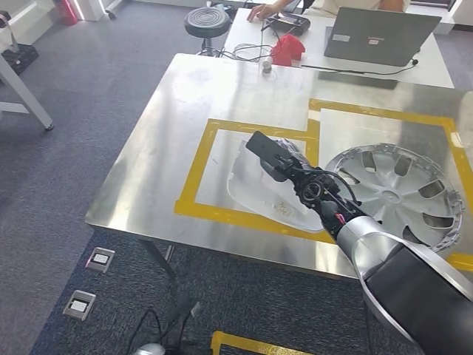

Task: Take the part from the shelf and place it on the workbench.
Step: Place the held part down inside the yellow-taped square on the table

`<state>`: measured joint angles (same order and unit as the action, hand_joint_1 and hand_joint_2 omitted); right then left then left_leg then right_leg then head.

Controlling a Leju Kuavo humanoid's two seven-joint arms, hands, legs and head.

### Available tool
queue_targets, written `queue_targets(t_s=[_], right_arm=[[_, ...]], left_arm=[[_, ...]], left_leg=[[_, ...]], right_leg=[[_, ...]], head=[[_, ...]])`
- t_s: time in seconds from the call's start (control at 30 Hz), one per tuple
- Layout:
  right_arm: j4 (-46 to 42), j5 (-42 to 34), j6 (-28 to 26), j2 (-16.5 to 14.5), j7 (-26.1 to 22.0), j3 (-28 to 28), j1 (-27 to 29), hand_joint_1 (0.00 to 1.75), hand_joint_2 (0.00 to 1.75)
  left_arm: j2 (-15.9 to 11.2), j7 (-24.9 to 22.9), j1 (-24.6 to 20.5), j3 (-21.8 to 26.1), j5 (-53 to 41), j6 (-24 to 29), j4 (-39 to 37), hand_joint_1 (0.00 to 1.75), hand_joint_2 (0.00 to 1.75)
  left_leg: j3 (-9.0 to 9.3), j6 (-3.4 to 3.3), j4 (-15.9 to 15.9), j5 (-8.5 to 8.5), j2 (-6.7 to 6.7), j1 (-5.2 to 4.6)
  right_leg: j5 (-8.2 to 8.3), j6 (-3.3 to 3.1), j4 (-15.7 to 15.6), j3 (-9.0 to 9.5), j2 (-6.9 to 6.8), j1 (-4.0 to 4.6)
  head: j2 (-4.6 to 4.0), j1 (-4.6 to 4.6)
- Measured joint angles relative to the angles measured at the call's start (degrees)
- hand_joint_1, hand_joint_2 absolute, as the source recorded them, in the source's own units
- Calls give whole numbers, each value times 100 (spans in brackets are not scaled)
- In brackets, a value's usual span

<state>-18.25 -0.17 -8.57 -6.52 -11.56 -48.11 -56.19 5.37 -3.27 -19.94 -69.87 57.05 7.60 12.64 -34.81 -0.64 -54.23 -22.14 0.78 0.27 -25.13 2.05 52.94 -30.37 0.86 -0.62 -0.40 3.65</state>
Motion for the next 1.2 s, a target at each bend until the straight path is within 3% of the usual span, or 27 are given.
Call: queue_targets(t_s=[0.07,0.1,0.67,1.2], right_arm=[[0,-14,1,-1,-31,24,10,175,175],[0,-16,3,-2,-38,34,19,175,175],[0,-16,1,-23,-60,89,162,175,175],[0,56,20,-31,-39,90,177,175,175]], left_arm=[[-25,-446,90,-45,13,-9,-7,0,175],[-30,-447,112,-49,37,-10,-9,0,175],[-37,30,95,-49,171,152,-10,0,175],[-45,93,92,-49,285,294,-10,0,175]], left_leg=[[0,0,0,0,1,0],[0,0,0,0,1,0],[1,1,0,1,0,0],[1,1,1,1,0,0]], right_leg=[[0,0,0,0,0,0],[0,0,0,0,-1,0],[0,0,0,-1,0,0],[0,0,0,1,0,0]], head=[[0,-1],[0,-1],[1,-1],[0,-1]])
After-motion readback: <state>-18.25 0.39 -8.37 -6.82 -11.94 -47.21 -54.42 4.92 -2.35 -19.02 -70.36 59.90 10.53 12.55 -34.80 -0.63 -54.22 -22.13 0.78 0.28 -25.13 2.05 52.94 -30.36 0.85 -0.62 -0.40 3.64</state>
